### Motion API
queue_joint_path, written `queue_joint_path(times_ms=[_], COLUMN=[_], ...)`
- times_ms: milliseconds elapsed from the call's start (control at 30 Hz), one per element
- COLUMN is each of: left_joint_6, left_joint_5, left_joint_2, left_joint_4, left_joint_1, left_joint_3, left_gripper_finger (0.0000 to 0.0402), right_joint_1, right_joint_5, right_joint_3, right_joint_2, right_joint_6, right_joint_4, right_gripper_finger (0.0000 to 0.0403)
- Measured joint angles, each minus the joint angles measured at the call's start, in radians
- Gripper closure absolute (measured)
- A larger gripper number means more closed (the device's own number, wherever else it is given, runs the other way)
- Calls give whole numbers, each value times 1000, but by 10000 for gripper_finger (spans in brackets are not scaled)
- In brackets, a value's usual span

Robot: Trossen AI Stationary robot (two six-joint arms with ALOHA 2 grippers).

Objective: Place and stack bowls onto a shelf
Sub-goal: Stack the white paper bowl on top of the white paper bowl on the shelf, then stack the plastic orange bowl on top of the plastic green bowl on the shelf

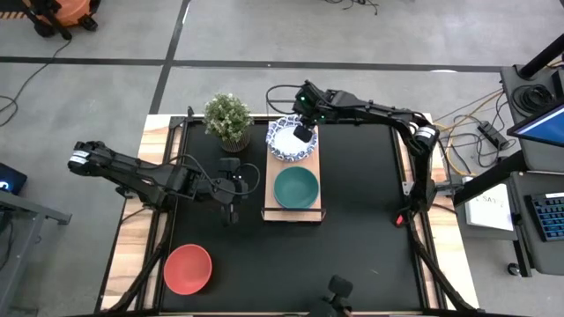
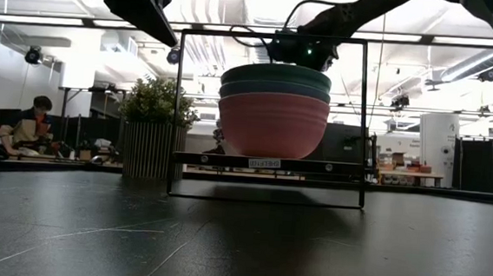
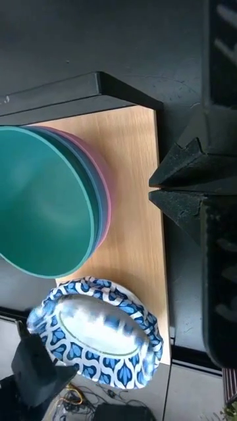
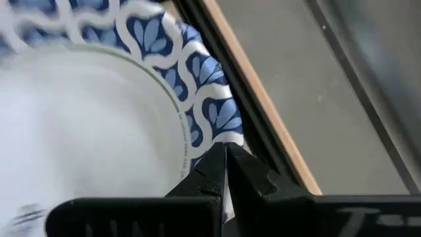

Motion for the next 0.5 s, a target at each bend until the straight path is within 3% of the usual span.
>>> queue_joint_path(times_ms=[300, 500], left_joint_6=[-43, -170], left_joint_5=[0, 50], left_joint_2=[0, 0], left_joint_4=[0, -21], left_joint_1=[0, 0], left_joint_3=[0, 0], left_gripper_finger=[401, 401], right_joint_1=[23, 74], right_joint_5=[2, -9], right_joint_3=[-3, -84], right_joint_2=[-92, -196], right_joint_6=[10, 10], right_joint_4=[17, 35], right_gripper_finger=[394, 394])
